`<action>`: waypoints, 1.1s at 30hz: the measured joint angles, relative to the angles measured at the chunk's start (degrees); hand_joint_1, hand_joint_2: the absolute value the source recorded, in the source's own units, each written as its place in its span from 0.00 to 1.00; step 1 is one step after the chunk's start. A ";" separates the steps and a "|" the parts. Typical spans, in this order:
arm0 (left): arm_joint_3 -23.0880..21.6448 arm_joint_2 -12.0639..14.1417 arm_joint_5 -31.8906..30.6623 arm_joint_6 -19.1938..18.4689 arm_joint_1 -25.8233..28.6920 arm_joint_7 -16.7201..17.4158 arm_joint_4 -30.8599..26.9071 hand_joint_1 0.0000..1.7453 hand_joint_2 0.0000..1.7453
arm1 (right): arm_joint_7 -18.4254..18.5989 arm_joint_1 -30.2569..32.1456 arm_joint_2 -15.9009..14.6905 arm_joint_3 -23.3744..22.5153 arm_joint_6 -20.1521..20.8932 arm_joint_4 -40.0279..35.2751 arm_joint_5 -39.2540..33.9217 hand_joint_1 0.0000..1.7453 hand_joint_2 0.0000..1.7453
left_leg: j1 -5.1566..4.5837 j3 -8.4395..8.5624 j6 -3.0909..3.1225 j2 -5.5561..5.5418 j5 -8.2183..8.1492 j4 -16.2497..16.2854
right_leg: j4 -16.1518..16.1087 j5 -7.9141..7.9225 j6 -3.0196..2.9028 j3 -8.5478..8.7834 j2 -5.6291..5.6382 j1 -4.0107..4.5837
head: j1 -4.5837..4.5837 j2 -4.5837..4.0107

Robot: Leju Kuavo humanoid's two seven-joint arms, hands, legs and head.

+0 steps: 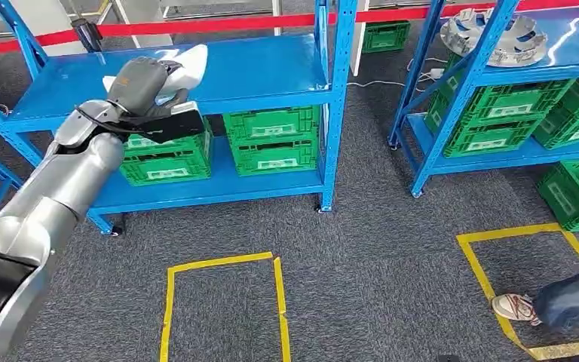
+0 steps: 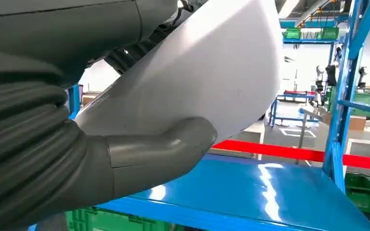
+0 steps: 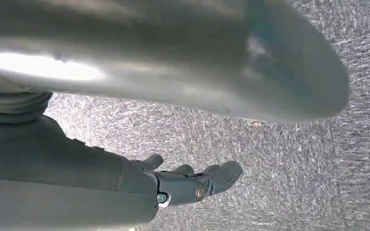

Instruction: Take the parts from the cabinet and place them on the table.

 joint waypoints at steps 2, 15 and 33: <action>0.00 1.14 0.41 0.00 0.34 0.17 -1.28 1.00 1.00 | -0.35 0.04 0.39 0.00 -0.04 0.02 0.19 0.00 0.00 | 0.20 2.29 1.89 0.14 0.98 -3.15 | -1.12 0.47 0.77 1.03 0.05 0.29 | -0.13 0.00; 0.50 6.75 2.51 1.57 5.82 1.11 -8.13 1.00 1.00 | -0.72 0.25 0.55 0.24 0.39 0.09 1.05 0.00 0.00 | 3.13 -3.41 -3.31 -3.79 2.54 1.05 | 4.92 -6.13 2.28 1.61 2.66 -2.55 | -0.11 0.00; 0.92 4.98 3.10 -0.24 5.59 -2.65 -11.04 1.00 1.00 | -1.01 -0.42 0.52 0.26 0.68 0.09 -0.57 0.00 0.00 | 0.40 2.55 1.55 2.17 -4.51 2.69 | 2.18 -5.38 2.13 3.48 -6.62 -0.49 | -1.14 0.00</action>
